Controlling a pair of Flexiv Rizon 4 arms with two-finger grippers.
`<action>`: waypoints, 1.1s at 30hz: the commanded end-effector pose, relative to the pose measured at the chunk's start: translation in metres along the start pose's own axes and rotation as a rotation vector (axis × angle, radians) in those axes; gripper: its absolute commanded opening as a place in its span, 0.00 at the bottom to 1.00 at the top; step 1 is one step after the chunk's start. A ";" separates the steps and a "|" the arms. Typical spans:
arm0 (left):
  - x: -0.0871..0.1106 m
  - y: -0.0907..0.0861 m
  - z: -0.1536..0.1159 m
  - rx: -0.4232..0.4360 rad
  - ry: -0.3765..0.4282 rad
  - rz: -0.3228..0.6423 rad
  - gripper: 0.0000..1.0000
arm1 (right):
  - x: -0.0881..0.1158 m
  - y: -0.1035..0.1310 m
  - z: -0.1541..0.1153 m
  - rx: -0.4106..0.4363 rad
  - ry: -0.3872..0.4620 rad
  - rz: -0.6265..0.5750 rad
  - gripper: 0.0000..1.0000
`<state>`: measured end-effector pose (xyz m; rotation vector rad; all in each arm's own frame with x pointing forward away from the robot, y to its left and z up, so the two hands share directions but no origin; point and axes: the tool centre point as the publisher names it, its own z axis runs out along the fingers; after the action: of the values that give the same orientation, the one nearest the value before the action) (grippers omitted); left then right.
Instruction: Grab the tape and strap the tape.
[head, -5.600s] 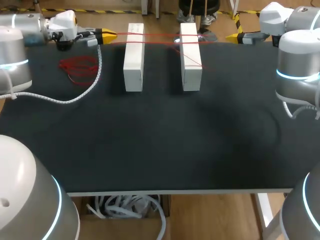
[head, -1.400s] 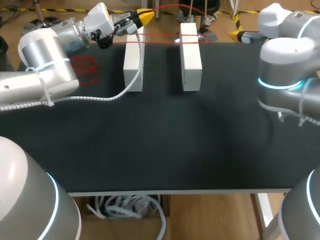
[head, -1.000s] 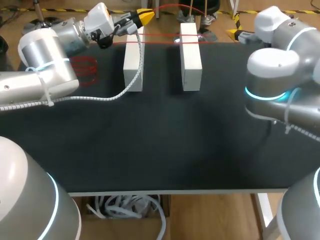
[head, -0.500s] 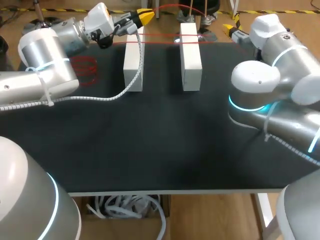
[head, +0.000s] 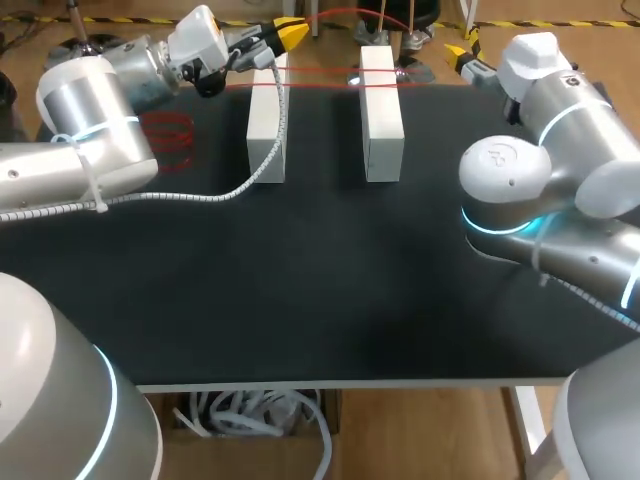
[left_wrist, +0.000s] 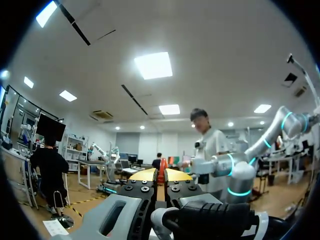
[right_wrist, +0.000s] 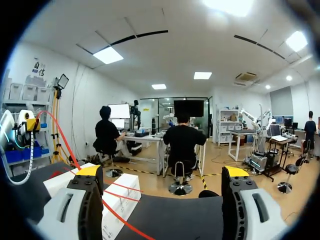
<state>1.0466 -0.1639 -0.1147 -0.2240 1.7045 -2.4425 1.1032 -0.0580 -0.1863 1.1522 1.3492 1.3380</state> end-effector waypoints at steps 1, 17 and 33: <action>0.000 0.001 0.000 0.002 -0.001 0.001 0.00 | 0.002 0.002 0.000 -0.027 -0.016 0.039 1.00; 0.000 0.001 0.000 0.002 -0.001 0.001 0.00 | 0.010 0.013 -0.022 -0.350 -0.040 0.384 1.00; 0.000 0.001 0.000 0.002 -0.001 0.001 0.00 | 0.014 0.041 -0.038 -0.673 0.005 0.701 1.00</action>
<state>1.0467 -0.1640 -0.1147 -0.2240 1.7044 -2.4426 1.0600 -0.0510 -0.1388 1.3722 0.5666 1.9772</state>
